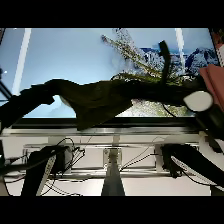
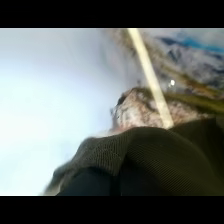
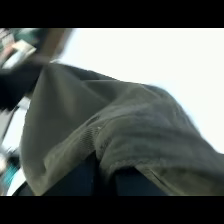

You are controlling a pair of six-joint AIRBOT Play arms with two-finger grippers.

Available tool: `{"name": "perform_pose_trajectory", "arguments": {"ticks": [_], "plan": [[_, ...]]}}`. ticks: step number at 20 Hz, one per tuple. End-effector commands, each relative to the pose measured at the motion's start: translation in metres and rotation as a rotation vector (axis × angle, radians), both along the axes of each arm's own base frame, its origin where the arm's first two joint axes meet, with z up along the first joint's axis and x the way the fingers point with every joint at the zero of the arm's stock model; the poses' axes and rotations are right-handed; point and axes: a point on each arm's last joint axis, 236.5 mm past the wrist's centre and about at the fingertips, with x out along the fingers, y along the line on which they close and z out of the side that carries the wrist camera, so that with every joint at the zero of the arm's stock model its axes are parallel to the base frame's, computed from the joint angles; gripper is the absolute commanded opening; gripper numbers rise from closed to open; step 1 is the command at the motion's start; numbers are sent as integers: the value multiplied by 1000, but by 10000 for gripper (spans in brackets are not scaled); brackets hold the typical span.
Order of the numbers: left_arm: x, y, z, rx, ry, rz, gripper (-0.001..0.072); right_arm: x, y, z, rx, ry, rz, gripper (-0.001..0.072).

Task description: Fold the clothes and pants, and hang the long-sleeved shirts on hangers.

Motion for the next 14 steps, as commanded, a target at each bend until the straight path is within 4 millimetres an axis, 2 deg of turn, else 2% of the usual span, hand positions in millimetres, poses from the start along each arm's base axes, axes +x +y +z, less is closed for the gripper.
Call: {"name": "perform_pose_trajectory", "arguments": {"ticks": [1,3,5,7,9,10,11,12,13,14], "plan": [[21,-1,-77,-26,186,17,5,62,-12,-72,-73,40,-189,42],[19,-13,-106,-11,282,-37,6,80,-31,-111,-140,114,-231,42],[-2,-32,-136,-11,433,-131,5,73,-57,-150,-245,234,-204,43],[-39,-46,-161,1,609,-247,5,37,-83,-183,-366,408,-105,42],[-69,-40,-183,76,748,-319,5,-17,-96,-200,-477,558,66,42],[-75,-35,-191,106,783,-330,6,-42,-98,-205,-514,595,169,42],[-76,-32,-197,122,800,-331,7,-55,-100,-210,-532,606,219,43],[-73,-34,-200,112,806,-323,57,-56,-102,-215,-545,599,222,88],[-69,-37,-203,87,813,-312,302,-49,-106,-220,-562,568,202,311],[-64,-42,-206,57,817,-297,679,-37,-109,-223,-574,526,170,619]]}}
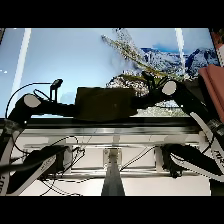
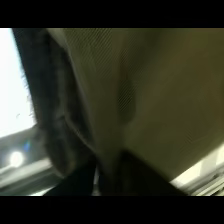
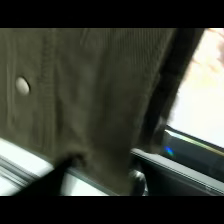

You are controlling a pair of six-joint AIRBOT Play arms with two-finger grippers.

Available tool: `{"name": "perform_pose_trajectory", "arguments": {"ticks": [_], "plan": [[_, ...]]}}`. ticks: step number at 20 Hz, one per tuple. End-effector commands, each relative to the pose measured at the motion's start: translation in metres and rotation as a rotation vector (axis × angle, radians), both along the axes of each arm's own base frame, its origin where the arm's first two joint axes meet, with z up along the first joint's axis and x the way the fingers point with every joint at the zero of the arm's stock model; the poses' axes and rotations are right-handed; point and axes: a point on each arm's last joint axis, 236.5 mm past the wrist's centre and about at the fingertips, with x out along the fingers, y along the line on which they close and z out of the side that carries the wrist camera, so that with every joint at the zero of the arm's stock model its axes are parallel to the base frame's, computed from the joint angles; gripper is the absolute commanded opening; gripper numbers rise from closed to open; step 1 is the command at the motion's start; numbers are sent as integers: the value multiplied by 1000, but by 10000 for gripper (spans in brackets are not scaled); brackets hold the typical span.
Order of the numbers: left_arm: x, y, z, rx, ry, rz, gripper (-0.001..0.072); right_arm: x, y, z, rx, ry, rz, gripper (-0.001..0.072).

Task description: Fold the clothes and pants, and hang the long-sleeved shirts on hangers.

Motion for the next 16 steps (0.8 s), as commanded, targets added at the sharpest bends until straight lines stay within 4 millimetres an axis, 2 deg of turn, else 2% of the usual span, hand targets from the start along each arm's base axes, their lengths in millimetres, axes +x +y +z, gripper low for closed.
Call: {"name": "perform_pose_trajectory", "arguments": {"ticks": [1,4,6,9,10,11,12,13,14,16], "plan": [[-1,-9,-15,-36,80,23,689,1,-16,-15,-66,-32,49,687],[4,-19,-20,-86,117,67,691,34,-16,-12,-64,-132,-65,686],[3,-20,-25,-89,139,70,691,53,-24,-11,-69,-175,-145,679],[7,-18,-27,-83,123,75,691,67,-65,-11,-62,-121,-295,674],[10,-18,-27,-80,113,82,691,65,-77,-11,-40,-87,-321,667],[13,-17,-28,-77,101,90,691,60,-79,-10,13,-44,-313,657],[17,-16,-28,-74,90,98,691,53,-70,-7,93,6,-283,647],[19,-15,-28,-71,81,104,691,45,-55,-3,180,50,-238,616],[21,-14,-29,-69,75,108,691,40,-39,0,256,75,-194,616],[21,-14,-29,-69,73,109,691,39,-22,-11,282,71,-129,632]]}}
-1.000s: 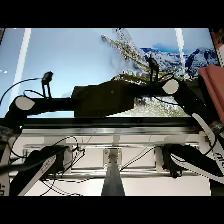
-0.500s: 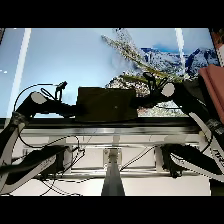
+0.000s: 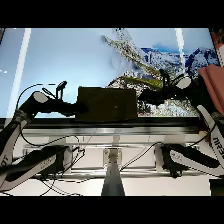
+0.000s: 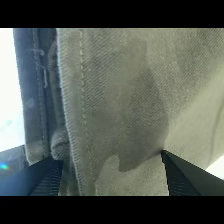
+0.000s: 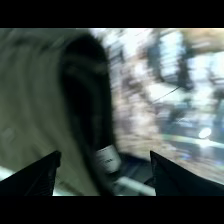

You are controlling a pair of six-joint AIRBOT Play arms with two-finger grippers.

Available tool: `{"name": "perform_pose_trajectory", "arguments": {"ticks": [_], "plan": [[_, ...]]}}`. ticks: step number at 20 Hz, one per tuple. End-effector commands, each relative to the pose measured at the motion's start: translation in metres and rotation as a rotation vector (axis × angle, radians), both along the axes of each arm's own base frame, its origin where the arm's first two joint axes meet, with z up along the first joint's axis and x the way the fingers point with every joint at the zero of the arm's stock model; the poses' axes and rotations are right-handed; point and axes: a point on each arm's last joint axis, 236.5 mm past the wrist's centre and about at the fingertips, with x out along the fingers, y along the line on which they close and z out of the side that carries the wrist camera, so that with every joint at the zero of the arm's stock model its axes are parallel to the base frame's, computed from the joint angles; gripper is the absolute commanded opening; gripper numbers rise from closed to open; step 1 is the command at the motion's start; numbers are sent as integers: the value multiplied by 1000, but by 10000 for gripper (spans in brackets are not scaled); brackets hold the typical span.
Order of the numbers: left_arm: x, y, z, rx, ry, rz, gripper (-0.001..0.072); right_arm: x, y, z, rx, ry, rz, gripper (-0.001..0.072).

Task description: Fold the clothes and pants, and hang the long-sleeved shirts on hangers.

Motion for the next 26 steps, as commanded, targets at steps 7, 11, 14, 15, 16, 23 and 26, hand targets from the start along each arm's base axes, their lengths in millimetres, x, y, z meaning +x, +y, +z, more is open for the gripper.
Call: {"name": "perform_pose_trajectory", "arguments": {"ticks": [7,11,14,15,16,23,26], "plan": [[7,2,-1,9,-26,14,690,14,16,-49,24,28,-7,634],[20,6,-2,29,-89,16,691,-9,72,-39,224,101,78,631],[26,8,-2,38,-111,31,690,-18,113,-27,291,40,165,626],[27,9,-2,40,-115,35,690,-21,123,-24,292,7,212,587],[29,9,-3,42,-120,38,690,-20,131,-22,285,-44,261,487],[50,20,11,102,-227,-25,690,50,127,33,224,-306,321,43],[80,37,44,206,-356,-98,690,90,79,78,138,-421,221,43]]}}
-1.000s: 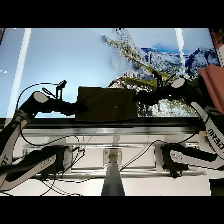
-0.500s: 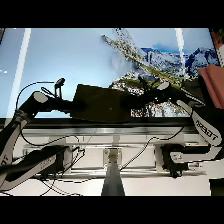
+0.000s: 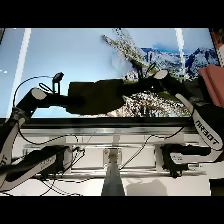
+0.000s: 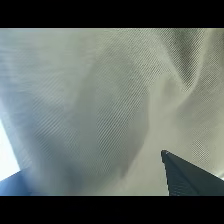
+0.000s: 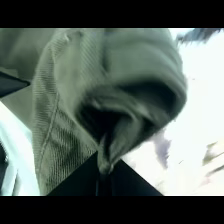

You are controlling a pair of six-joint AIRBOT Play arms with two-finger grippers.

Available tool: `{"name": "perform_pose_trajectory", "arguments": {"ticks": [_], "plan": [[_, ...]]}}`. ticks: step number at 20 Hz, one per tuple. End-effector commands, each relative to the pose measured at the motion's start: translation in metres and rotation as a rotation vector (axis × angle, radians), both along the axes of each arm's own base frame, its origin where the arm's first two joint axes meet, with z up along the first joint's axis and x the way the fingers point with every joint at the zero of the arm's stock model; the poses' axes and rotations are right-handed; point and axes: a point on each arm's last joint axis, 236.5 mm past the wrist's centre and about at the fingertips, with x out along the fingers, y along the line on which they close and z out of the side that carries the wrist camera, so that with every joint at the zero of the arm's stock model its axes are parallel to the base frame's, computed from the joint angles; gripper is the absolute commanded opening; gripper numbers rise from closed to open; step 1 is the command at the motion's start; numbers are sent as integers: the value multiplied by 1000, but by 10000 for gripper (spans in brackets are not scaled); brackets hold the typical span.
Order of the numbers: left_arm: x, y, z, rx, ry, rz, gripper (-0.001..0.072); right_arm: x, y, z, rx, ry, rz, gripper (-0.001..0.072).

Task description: Fold the clothes and pants, and hang the long-sleeved shirts on hangers.

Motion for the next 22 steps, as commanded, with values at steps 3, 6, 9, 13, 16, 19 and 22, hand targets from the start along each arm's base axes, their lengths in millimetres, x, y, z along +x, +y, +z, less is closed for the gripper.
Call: {"name": "perform_pose_trajectory", "arguments": {"ticks": [3,6,9,13,16,19,22], "plan": [[55,30,81,190,-283,-80,690,61,-112,88,-116,-222,-269,43],[70,30,138,190,-427,-65,690,68,-199,146,-163,-339,-496,43],[68,31,172,190,-525,-48,690,49,-304,198,-284,-467,-768,43],[60,32,194,188,-586,-41,690,-29,-460,236,-522,-485,-1267,43],[58,32,199,188,-599,-40,690,-111,-539,249,-641,-430,-1590,43],[59,32,198,187,-596,-40,690,-185,-581,249,-709,-350,-1817,43],[59,32,198,187,-596,-40,690,-235,-598,235,-748,-232,-1932,43]]}}
